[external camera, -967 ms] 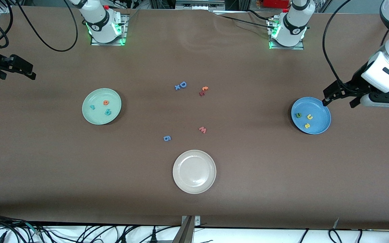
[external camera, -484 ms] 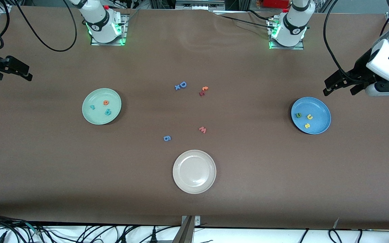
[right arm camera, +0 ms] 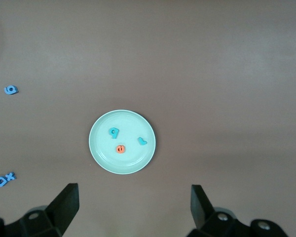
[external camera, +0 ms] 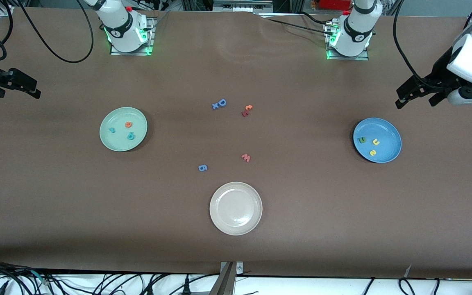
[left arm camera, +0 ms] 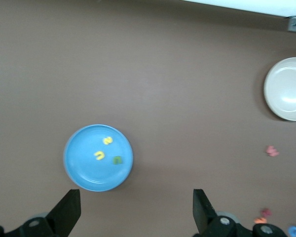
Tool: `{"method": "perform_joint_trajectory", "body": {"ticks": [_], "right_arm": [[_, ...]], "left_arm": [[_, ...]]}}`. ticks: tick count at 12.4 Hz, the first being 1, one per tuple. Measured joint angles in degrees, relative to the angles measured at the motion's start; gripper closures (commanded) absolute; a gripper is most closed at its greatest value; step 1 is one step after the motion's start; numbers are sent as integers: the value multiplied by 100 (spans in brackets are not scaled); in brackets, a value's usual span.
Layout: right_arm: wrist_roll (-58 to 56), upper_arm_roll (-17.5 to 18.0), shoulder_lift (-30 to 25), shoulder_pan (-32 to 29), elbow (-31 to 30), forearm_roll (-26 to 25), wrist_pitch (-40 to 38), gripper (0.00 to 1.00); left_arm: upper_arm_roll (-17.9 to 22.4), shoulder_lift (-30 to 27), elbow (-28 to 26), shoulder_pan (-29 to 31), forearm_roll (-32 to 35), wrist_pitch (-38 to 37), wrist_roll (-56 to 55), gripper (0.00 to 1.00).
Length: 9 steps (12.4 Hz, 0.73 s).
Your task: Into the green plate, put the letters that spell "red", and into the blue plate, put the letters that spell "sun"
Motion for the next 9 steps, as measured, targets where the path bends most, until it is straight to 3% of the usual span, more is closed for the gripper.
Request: {"method": "perform_joint_trajectory", "body": {"ticks": [9], "right_arm": [[0,4,2,0,0,0,-1,0]], "left_arm": [[-19,27,-134,2,195,0,186,0]]}}
